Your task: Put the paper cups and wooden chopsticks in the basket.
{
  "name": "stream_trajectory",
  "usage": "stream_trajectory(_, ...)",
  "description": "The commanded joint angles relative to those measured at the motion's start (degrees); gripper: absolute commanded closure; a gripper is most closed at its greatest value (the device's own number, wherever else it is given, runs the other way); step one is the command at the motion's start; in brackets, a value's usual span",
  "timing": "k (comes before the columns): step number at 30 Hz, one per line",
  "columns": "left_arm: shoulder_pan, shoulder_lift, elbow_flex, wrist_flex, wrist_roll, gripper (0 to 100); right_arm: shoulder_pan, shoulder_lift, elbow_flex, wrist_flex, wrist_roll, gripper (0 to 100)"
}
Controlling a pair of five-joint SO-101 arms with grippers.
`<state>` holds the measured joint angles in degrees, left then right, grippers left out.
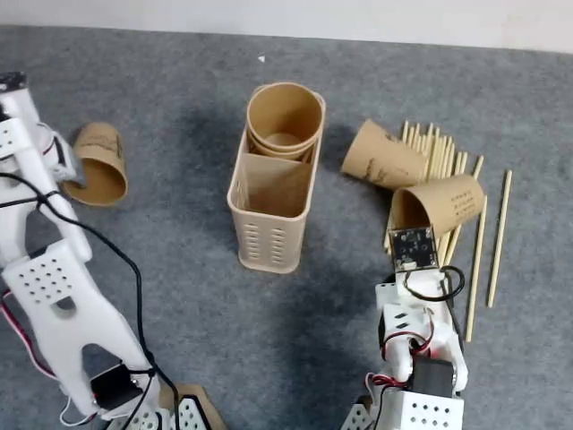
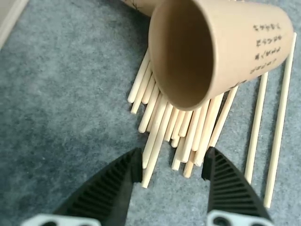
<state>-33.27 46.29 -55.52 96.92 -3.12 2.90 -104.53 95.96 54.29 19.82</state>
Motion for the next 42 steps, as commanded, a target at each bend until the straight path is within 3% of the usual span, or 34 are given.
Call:
stream_trajectory(1,4.1,-3.6,-3.7,-3.9,0.7,77,-0.6,-0.6,7.0,-0.6,0.8,77.9)
stream_trajectory(7,7.3,-3.3,-4.3,-20.0,0.4,77,-0.6,-0.6,7.0,-0.6,0.8,77.9)
stream_trajectory(11,10.0,2.0,-4.0,-26.3,0.4,77,-0.6,-0.6,7.0,-0.6,0.8,77.9)
stream_trajectory(16,11.6,8.4,-4.3,-27.8,-3.5,97,-0.6,-0.6,7.0,-0.6,0.8,77.9)
stream_trajectory(20,10.9,8.4,-10.3,-22.5,-4.0,100,-0.6,-0.6,7.0,-0.6,0.8,77.9)
stream_trajectory(27,11.8,7.5,-41.9,-2.8,-4.0,99,-0.6,-0.6,7.0,-0.6,0.8,77.9)
stream_trajectory(32,19.9,-10.0,-35.4,4.3,-3.7,99,-0.6,-0.6,7.0,-0.6,0.8,77.9)
stream_trajectory(37,31.8,-25.5,-32.7,4.6,-3.7,99,-0.6,-0.6,7.0,-0.6,0.8,77.9)
stream_trajectory(42,42.2,-33.8,-21.2,4.3,-3.7,99,-0.6,-0.6,7.0,-0.6,0.8,77.9)
